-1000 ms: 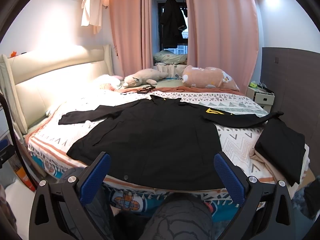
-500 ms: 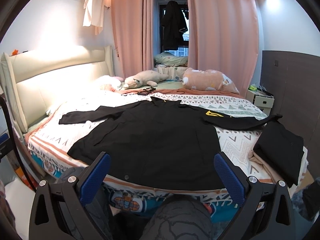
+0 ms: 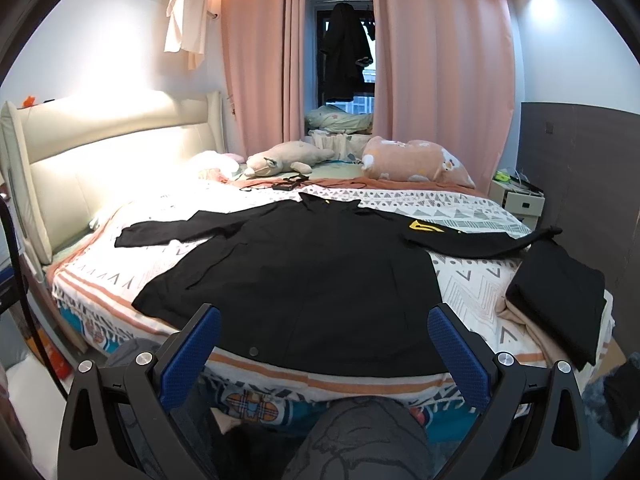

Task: Fold large clothes
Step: 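Move both grippers toward the spread black jacket on the bed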

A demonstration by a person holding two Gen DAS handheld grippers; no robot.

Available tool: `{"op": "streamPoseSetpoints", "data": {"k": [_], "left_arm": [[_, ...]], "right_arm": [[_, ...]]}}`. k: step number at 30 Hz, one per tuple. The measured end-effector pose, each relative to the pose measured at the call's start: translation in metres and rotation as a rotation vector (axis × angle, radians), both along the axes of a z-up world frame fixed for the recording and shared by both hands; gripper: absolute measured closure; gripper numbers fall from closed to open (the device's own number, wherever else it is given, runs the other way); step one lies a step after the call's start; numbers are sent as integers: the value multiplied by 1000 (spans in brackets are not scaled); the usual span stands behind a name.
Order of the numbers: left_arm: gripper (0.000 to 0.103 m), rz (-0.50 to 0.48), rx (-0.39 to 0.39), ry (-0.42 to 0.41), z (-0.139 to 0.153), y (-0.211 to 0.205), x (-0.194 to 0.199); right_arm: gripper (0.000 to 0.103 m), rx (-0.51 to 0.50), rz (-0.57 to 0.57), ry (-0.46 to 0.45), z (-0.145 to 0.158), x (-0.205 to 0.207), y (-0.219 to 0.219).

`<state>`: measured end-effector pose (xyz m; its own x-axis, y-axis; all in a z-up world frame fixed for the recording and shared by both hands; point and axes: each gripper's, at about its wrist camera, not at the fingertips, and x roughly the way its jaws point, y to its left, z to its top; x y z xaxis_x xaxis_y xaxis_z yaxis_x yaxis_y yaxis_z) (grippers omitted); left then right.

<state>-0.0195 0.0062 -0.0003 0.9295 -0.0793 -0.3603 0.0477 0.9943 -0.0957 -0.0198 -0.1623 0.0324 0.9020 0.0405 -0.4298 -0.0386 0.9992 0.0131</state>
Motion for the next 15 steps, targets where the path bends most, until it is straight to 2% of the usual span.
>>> {"op": "streamPoseSetpoints", "data": {"k": [15], "left_arm": [[1, 2, -17, -2, -2, 14, -5]], "right_arm": [[0, 8, -5, 12, -6, -5, 15]]}}
